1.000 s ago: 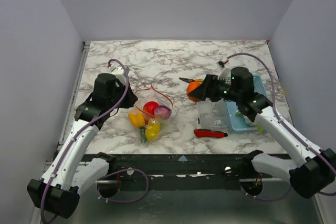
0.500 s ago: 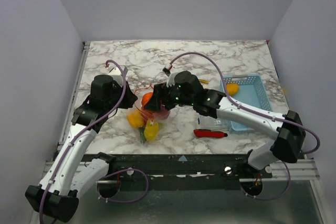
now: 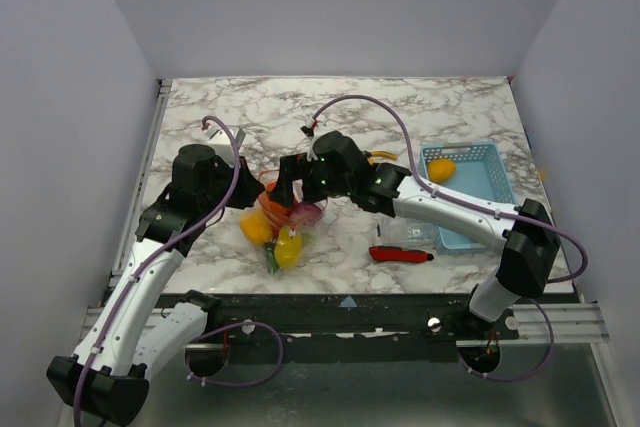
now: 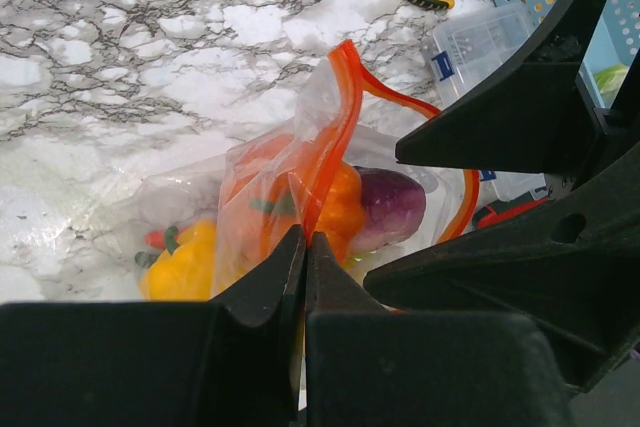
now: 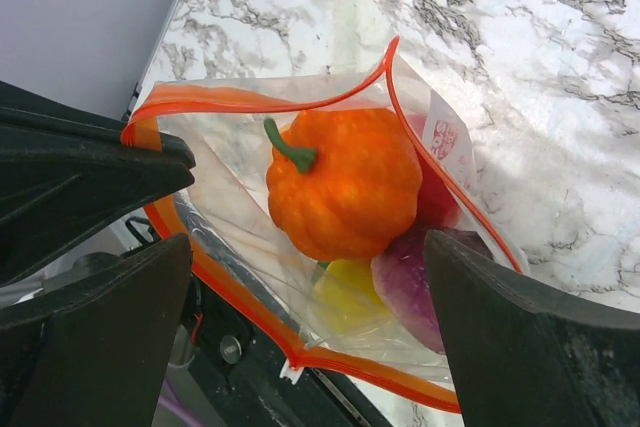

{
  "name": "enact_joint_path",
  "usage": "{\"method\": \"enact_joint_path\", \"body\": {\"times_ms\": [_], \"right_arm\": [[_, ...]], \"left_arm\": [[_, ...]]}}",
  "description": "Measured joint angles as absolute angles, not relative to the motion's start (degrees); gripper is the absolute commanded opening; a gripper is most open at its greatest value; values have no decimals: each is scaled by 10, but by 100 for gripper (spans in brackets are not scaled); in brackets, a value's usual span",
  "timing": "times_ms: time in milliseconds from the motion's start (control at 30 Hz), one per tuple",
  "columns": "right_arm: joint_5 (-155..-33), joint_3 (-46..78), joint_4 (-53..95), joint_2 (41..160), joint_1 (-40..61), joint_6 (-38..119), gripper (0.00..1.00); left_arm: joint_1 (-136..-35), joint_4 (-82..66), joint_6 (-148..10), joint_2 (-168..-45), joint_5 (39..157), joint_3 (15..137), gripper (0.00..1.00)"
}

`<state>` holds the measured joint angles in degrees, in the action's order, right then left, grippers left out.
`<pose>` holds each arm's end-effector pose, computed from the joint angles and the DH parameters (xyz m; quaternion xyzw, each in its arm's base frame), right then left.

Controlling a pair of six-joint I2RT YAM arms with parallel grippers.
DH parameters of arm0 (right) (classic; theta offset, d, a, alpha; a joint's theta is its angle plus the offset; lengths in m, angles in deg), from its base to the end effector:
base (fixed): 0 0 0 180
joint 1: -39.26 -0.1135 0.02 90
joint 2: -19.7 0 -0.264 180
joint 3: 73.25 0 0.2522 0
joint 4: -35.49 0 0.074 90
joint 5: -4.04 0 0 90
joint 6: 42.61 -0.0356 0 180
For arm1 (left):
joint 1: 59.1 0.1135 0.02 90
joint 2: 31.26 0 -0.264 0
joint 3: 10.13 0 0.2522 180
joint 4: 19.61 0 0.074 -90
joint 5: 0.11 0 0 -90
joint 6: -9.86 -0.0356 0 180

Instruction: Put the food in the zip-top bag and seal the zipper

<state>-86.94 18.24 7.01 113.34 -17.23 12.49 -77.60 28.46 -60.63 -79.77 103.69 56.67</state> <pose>0.2110 0.3197 0.3117 -0.1669 0.8526 0.3596 0.3406 0.1669 -0.0648 0.3365 0.0527 0.8593 -0.2604 0.4370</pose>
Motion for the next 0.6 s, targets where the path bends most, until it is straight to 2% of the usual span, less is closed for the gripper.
{"method": "enact_joint_path", "body": {"times_ms": [300, 600], "right_arm": [[-835, 181, 51, 1115, -173, 128, 100], [-715, 129, 19, 986, -149, 141, 100]], "left_arm": [[-776, 285, -606, -797, 1037, 566, 0], [-776, 285, -606, -797, 1037, 566, 0]]}}
